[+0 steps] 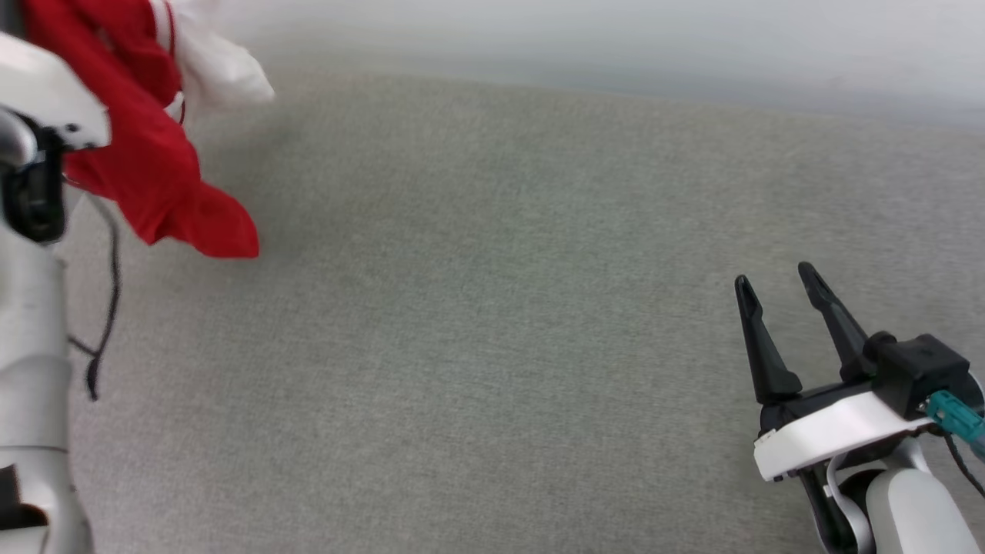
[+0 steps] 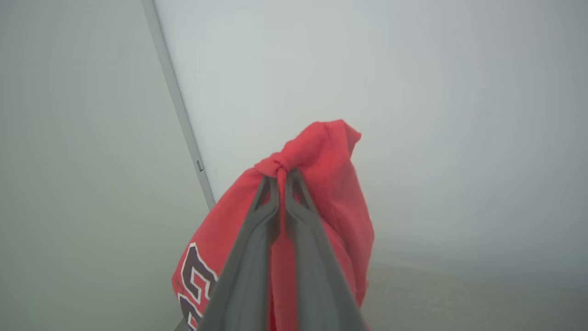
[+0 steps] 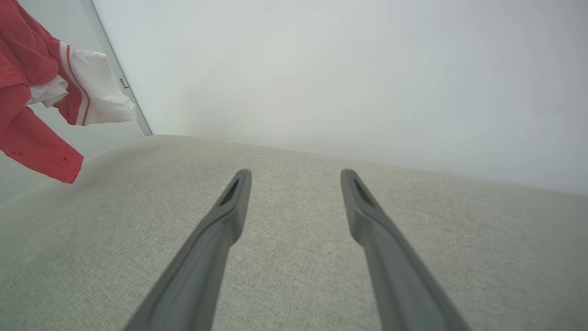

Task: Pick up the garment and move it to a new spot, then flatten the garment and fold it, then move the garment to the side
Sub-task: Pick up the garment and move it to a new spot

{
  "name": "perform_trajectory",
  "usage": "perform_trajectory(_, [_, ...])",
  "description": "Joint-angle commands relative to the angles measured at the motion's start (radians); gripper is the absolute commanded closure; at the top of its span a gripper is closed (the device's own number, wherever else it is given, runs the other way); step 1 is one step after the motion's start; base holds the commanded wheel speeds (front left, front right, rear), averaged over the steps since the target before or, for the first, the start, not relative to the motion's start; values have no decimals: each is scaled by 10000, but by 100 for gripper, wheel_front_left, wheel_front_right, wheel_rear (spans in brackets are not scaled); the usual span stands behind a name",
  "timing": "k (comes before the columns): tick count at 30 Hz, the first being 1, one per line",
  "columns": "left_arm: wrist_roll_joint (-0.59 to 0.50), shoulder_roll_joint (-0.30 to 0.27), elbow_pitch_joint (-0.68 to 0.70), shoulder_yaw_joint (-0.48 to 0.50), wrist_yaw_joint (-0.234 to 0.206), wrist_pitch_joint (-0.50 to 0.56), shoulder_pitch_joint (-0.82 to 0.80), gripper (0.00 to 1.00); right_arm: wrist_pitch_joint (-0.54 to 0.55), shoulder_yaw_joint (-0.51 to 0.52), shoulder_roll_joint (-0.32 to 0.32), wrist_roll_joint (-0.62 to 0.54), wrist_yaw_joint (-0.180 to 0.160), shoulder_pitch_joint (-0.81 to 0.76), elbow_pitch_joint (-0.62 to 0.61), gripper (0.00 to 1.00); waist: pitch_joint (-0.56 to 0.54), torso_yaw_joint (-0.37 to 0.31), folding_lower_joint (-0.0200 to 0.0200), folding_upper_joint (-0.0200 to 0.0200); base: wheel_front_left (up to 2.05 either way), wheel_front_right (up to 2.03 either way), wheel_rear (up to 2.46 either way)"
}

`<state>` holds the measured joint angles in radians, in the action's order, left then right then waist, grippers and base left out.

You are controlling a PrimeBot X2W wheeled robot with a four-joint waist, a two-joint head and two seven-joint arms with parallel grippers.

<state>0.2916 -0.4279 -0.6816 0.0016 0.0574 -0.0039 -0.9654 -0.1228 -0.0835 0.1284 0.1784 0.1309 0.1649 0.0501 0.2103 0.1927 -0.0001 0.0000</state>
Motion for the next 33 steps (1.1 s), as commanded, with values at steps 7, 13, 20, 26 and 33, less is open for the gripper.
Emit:
perform_trajectory(7, [18,1172,215,-794,320,-742,-319,100,-44,122,-303,45,-3,-486,165,0,-974,-1144,1,0,0,0,0])
perform_trajectory(13, [297,2258,631,-1623,567,-693,231,100,20,209,-475,39,-3,-755,180,0,-1287,-2263,1,0,0,0,0])
perform_trajectory(20, [919,3383,1382,-2623,691,-905,1347,100,-1,567,-584,78,-3,-960,-15,0,-1067,-3246,1,0,0,0,0])
perform_trajectory(26, [1469,3712,1756,-4225,729,-1074,3082,100,-34,671,-608,51,-3,-1071,-62,0,-891,-3609,1,0,0,0,0])
perform_trajectory(33, [1784,3703,1602,-5408,725,-754,5488,100,-20,638,-624,38,-3,-1133,-5,0,-898,-3531,1,0,0,0,0])
